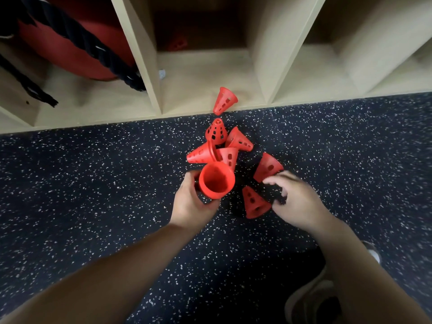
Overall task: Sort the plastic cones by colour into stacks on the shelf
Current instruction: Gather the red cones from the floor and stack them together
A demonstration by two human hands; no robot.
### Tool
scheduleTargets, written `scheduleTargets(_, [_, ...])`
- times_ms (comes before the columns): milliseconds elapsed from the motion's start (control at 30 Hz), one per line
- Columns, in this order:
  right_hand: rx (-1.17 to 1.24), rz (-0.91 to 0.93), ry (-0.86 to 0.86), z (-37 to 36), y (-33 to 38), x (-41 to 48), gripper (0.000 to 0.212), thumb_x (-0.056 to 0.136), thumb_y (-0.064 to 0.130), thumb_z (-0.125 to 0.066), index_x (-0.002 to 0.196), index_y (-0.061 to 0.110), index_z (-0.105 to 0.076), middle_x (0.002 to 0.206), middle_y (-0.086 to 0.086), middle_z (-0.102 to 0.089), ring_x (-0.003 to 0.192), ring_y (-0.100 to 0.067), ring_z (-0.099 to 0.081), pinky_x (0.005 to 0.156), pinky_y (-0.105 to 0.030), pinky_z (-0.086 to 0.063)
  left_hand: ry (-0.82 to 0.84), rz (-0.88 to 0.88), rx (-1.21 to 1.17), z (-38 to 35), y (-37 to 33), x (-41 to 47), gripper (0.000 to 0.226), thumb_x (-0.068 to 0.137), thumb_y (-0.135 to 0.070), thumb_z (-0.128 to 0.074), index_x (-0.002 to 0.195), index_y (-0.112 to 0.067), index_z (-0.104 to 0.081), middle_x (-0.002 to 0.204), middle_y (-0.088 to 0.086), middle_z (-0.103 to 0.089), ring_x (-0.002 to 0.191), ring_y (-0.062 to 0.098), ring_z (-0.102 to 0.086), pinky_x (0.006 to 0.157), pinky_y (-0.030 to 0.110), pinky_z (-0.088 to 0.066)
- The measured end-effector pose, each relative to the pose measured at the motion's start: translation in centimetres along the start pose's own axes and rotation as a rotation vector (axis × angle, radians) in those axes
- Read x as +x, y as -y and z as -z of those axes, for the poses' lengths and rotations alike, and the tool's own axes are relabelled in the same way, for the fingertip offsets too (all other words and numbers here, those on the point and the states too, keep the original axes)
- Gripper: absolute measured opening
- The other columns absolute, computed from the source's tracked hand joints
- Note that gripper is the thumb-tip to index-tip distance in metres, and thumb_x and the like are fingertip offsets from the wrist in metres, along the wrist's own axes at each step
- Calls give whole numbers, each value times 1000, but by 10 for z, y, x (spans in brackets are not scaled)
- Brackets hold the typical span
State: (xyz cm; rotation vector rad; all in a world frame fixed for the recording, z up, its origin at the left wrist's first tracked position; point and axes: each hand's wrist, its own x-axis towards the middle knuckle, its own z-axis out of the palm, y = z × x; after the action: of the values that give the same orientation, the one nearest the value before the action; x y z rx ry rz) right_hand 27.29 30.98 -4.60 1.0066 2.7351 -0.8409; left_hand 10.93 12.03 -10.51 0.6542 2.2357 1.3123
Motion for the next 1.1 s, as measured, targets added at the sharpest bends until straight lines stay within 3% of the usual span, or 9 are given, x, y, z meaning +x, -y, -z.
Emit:
scheduleTargets(167, [14, -92, 149, -34, -13, -3, 35, 80, 28, -72, 109, 37, -56, 86, 24, -48, 75, -2, -50, 62, -19, -35, 11, -1, 27, -6, 4, -2, 63, 69, -24, -87, 112, -42, -45, 106, -16, -65, 98, 0, -64, 89, 35, -57])
scheduleTargets(300, [111, -120, -44, -55, -5, 5, 11, 88, 24, -67, 90, 33, -62, 82, 13, -66, 61, -6, -56, 59, -28, -48, 0, 37, 28, -12, 9, -5, 62, 67, -28, -86, 108, -49, -46, 107, -15, -66, 99, 4, -66, 89, 34, -57])
scheduleTargets(400, [270, -160, -273, -42, 2, 9, 12, 88, 18, -68, 91, 28, -71, 75, 21, -64, 60, -2, -60, 64, -23, -52, -28, 55, 43, -12, 10, -8, 63, 69, -19, -88, 111, -38, -46, 103, -18, -63, 94, -6, -61, 82, 13, -50])
scheduleTargets(533, [587, -171, -505, 2, 28, 19, 9, 92, 16, -66, 91, 21, -73, 70, 12, -67, 54, 0, -51, 56, -13, -41, -68, 69, 36, -17, 13, -9, 62, 68, -17, -88, 112, -34, -47, 101, -17, -63, 92, -13, -59, 77, 6, -45])
scheduleTargets(633, [622, -54, -369, 15, 54, 21, 12, 91, 15, -66, 88, 21, -76, 65, 9, -68, 48, 0, -46, 50, -13, -35, -69, 57, -11, -24, 14, -9, 61, 67, -28, -87, 112, -42, -48, 107, -14, -66, 98, 3, -66, 88, 34, -56])
scheduleTargets(700, [607, -10, -193, 12, 64, 21, 10, 91, 25, -67, 89, 25, -77, 59, 5, -64, 47, -5, -43, 47, -23, -36, -76, 32, -22, -28, 11, -7, 62, 67, -31, -85, 111, -49, -47, 108, -13, -67, 100, 7, -67, 89, 40, -56])
scheduleTargets(833, [600, -74, -214, 7, 51, 28, 9, 88, 30, -69, 91, 32, -77, 74, 10, -68, 58, -12, -56, 56, -26, -46, -105, -3, -30, -32, 1, 0, 67, 67, -26, -88, 108, -56, -44, 107, -13, -67, 98, 6, -67, 88, 40, -57])
scheduleTargets(967, [600, -129, -61, 17, 44, 34, 17, 92, 33, -66, 81, 25, -76, 63, -6, -65, 51, -11, -45, 52, -27, -38, -119, -12, -51, -35, -2, 5, 65, 69, -23, -88, 107, -54, -45, 106, -14, -66, 97, 2, -67, 87, 37, -57])
scheduleTargets(1100, [326, -56, 47, 21, 55, 37, 28, 88, 45, -67, 78, 19, -69, 58, 8, -58, 47, -8, -43, 51, -27, -38, -118, -49, -24, -35, -2, 9, 66, 68, -19, -89, 112, -45, -47, 106, -12, -66, 95, 1, -65, 85, 27, -55])
